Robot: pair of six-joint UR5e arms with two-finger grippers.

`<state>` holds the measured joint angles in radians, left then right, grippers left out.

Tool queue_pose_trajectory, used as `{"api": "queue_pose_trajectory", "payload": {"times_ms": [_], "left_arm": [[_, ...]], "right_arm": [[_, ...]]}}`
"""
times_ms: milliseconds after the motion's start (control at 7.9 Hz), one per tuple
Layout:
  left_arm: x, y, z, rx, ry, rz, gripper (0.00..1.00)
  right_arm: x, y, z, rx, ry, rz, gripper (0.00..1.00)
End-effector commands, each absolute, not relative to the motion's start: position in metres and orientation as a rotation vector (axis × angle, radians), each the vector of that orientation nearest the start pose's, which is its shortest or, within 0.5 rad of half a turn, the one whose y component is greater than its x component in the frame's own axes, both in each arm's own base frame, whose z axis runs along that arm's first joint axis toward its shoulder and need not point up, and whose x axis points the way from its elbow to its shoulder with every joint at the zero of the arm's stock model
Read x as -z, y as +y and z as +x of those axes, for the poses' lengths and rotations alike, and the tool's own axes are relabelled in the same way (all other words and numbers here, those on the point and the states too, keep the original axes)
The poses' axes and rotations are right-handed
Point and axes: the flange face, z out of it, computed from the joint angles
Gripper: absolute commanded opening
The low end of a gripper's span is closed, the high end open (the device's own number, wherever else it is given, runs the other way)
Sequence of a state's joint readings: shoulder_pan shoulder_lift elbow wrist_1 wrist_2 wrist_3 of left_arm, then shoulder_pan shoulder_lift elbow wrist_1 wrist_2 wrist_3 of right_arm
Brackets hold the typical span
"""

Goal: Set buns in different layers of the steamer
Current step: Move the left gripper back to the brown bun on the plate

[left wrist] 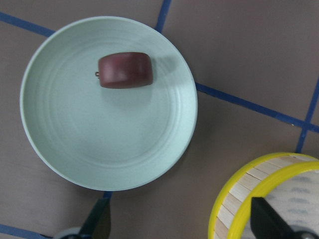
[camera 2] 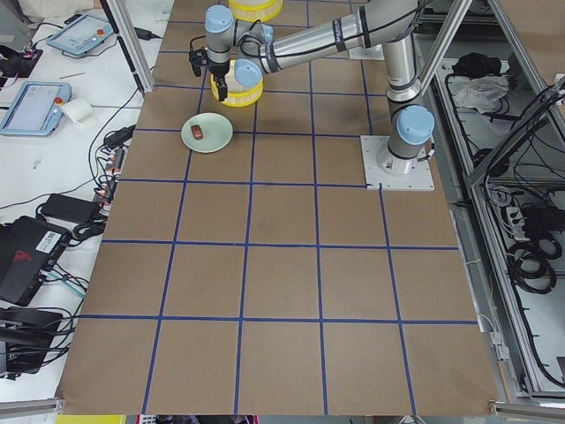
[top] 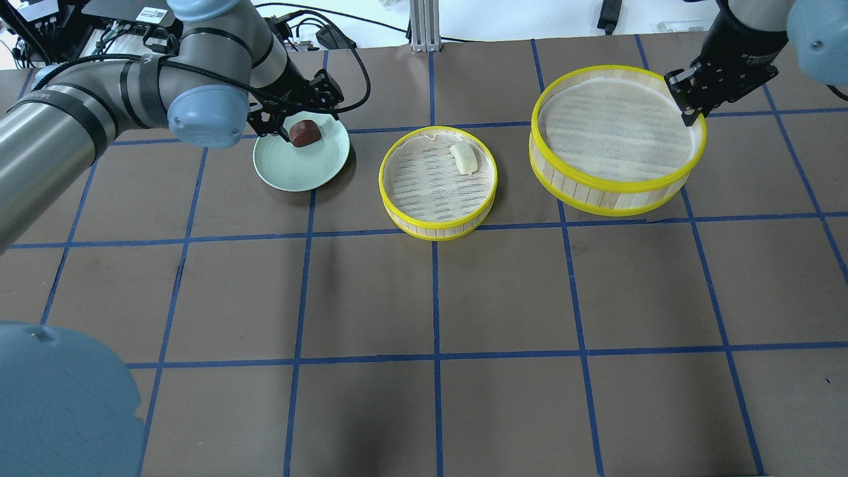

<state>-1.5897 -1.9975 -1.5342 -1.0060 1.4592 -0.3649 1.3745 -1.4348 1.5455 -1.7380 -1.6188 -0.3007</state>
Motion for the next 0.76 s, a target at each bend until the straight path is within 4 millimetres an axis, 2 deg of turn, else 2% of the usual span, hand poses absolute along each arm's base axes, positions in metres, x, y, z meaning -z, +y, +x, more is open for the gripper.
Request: {"api": "queue_pose_trajectory", "payload": {"times_ms": [0, 253, 506, 633], "left_arm": [[-0.307, -0.662, -0.114, 0.232, 3.174, -0.604, 1.00], [-0.292, -0.669, -0.097, 0.220, 3.177, -0.526, 1.00], [-0.266, -0.684, -0.095, 0.281, 3.179, -0.520, 1.00], [-0.248, -0.693, -0.095, 0.306, 3.183, -0.510, 1.00]], "right_arm": [[-0.446, -0.567, 0.018, 0.068, 3.195, -0.165, 0.00], [-0.446, -0.567, 0.018, 0.068, 3.195, -0.165, 0.00], [-0.445, -0.568, 0.019, 0.069, 3.192, -0.160, 0.00], [-0.445, -0.568, 0.019, 0.071, 3.192, -0.160, 0.00]]}}
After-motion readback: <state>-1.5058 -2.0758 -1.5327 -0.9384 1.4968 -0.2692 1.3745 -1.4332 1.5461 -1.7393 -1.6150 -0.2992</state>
